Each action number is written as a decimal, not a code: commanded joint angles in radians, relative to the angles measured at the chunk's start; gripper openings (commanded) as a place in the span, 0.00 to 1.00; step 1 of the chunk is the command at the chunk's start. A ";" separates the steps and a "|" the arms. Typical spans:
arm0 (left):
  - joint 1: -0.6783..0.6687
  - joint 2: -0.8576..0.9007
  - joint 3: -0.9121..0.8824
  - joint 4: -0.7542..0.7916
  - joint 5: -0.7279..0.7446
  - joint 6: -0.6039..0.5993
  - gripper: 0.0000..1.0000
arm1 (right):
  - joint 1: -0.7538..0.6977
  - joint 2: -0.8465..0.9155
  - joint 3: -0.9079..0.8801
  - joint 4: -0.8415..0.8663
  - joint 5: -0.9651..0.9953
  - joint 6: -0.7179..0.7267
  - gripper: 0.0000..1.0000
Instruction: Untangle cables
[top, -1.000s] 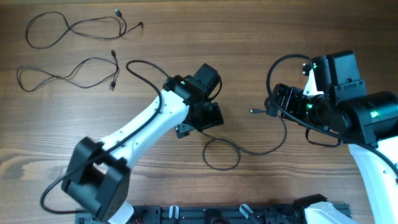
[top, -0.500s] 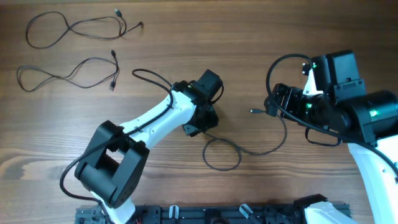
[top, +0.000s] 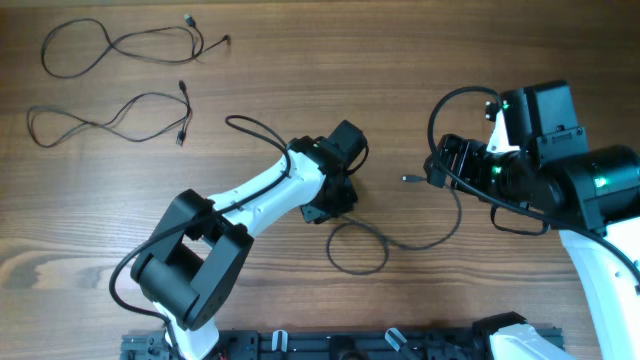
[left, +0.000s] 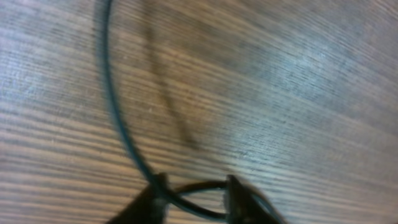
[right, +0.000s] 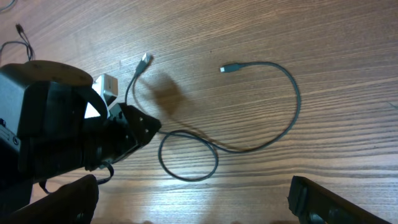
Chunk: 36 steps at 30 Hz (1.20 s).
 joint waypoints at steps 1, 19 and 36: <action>0.002 0.012 -0.008 0.010 -0.017 0.003 0.06 | -0.003 0.009 0.008 0.004 -0.013 -0.006 1.00; 0.360 -0.185 0.172 0.388 1.026 -0.194 0.04 | -0.002 0.009 0.008 -0.002 -0.053 -0.071 1.00; 0.376 -0.213 0.172 1.284 0.989 -1.046 0.04 | 0.087 0.095 0.008 0.176 -0.275 -0.138 1.00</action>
